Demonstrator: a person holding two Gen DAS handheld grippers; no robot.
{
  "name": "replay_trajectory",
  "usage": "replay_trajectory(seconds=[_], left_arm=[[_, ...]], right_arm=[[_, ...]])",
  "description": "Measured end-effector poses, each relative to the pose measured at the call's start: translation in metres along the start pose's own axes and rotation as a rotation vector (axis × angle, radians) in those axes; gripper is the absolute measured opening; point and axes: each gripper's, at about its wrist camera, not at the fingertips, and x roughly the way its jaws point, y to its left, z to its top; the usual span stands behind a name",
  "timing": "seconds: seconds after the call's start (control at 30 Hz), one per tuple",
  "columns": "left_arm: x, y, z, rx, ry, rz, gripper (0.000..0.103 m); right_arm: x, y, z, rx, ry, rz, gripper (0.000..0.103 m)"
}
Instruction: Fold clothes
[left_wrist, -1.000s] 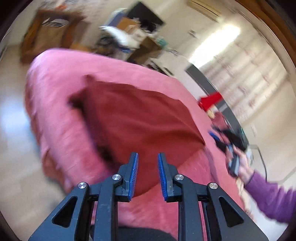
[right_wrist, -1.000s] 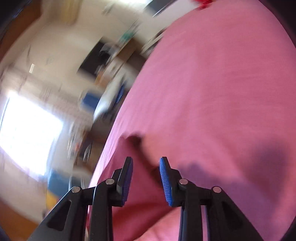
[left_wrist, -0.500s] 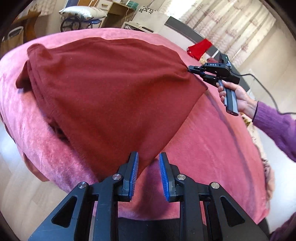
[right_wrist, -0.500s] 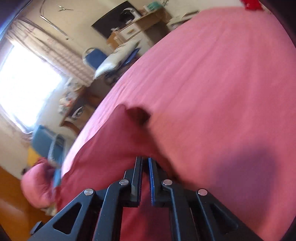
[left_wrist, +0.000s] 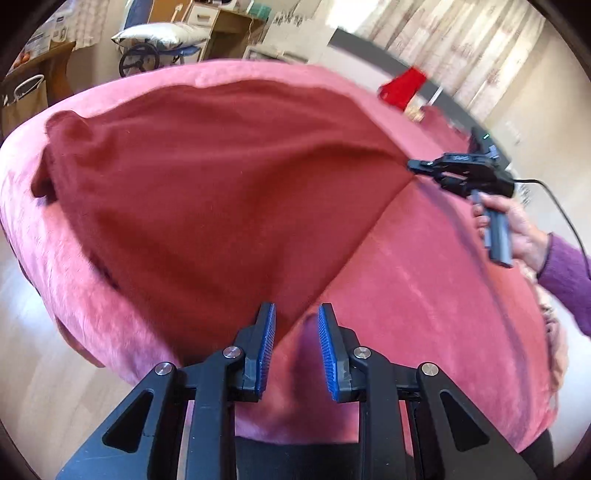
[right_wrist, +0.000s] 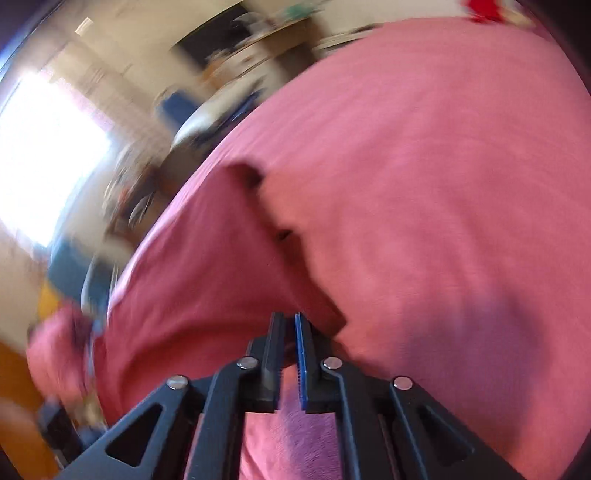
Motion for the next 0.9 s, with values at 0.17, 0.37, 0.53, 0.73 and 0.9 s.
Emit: replay_trajectory(seconds=[0.17, 0.37, 0.53, 0.73, 0.9], left_arm=[[-0.020, 0.004, 0.001, -0.010, -0.093, -0.057, 0.026], [0.000, 0.001, 0.002, 0.059, -0.061, 0.059, 0.026], [-0.005, -0.009, -0.013, 0.138, -0.021, 0.106, 0.026], [-0.047, -0.018, -0.020, 0.042, -0.037, 0.284, 0.040], [-0.076, -0.064, 0.009, -0.021, -0.116, 0.336, 0.051]], right_arm=[[0.016, 0.083, -0.002, -0.253, 0.005, 0.157, 0.021], [0.079, 0.158, -0.033, -0.546, 0.166, 0.037, 0.021], [0.066, 0.157, -0.081, -0.703, 0.227, -0.085, 0.021], [0.026, 0.171, -0.099, -0.614, 0.209, -0.063, 0.021], [-0.006, 0.188, -0.111, -0.502, 0.205, -0.017, 0.023]])
